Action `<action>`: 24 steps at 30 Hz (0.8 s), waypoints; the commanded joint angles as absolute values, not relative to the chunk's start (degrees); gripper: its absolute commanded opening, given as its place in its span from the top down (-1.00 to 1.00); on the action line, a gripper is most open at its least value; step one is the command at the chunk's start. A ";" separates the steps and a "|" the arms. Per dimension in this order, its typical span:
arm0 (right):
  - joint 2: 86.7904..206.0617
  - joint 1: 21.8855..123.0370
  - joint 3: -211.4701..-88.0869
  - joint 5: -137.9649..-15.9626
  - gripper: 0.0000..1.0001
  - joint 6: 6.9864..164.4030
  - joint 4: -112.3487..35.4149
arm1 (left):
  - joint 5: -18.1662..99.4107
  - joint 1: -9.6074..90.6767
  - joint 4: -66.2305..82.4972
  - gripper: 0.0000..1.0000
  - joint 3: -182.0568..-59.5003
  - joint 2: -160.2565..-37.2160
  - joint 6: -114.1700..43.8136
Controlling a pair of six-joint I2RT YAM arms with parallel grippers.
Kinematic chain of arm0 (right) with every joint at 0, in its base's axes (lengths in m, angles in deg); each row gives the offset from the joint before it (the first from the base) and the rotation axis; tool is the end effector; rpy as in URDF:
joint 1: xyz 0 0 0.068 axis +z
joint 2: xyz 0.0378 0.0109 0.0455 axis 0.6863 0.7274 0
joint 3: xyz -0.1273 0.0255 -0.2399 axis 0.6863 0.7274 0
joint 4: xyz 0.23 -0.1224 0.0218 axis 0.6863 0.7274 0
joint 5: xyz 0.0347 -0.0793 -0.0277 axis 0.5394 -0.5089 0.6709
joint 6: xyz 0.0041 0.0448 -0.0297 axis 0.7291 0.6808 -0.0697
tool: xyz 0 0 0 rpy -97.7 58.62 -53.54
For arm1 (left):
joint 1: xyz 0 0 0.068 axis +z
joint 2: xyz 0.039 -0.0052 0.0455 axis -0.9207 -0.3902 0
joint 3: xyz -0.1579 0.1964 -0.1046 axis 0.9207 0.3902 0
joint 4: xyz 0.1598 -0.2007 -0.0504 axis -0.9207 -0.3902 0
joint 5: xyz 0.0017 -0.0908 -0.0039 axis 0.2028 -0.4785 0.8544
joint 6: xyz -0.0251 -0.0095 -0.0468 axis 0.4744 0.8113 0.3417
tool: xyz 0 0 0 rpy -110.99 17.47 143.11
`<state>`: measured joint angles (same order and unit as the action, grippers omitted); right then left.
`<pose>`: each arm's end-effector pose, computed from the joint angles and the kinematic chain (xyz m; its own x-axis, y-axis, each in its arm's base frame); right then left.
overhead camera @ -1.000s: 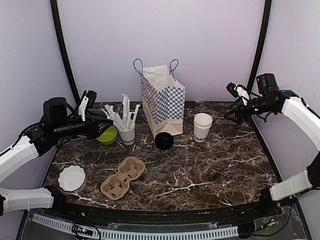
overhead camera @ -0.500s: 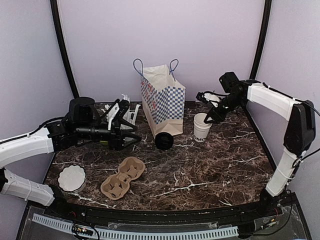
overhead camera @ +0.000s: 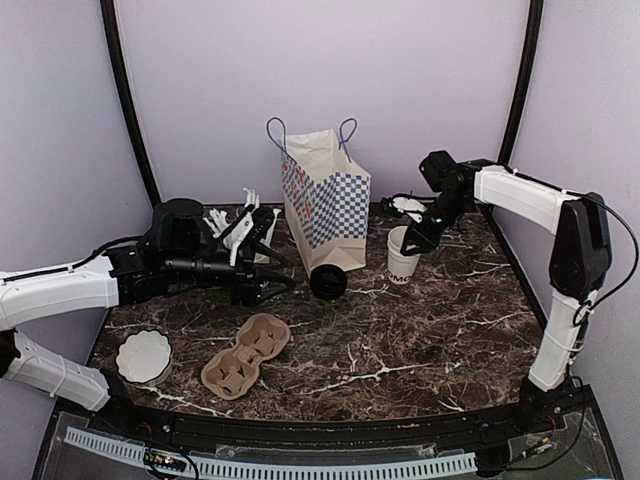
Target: Pack the takeout coffee
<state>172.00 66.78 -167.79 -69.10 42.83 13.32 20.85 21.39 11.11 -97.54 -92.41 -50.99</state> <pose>0.3567 0.1650 0.2712 -0.3885 -0.7867 -0.4797 -0.8835 0.4659 -0.0485 0.1826 -0.2105 0.3045 -0.1112 0.2070 -0.9720 0.9592 0.2781 -0.0505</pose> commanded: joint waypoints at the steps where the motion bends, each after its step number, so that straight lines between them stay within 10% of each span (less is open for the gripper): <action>1: 172.75 67.84 -168.93 -69.66 0.33 42.36 14.76 | 21.22 21.07 12.84 -0.17 -97.81 -92.51 -52.05; 14: 172.89 68.03 -169.34 -72.96 0.99 42.92 14.88 | 21.43 21.07 13.81 -0.16 -99.10 -94.83 -50.13; 24: 170.71 67.94 -170.55 -76.65 1.00 43.47 13.25 | 25.01 20.28 20.04 -0.15 -100.38 -98.99 -44.92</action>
<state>172.50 67.63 -168.23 -73.38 42.96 14.17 22.99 20.99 15.15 -98.15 -97.02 -48.41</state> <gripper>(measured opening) 0.005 0.577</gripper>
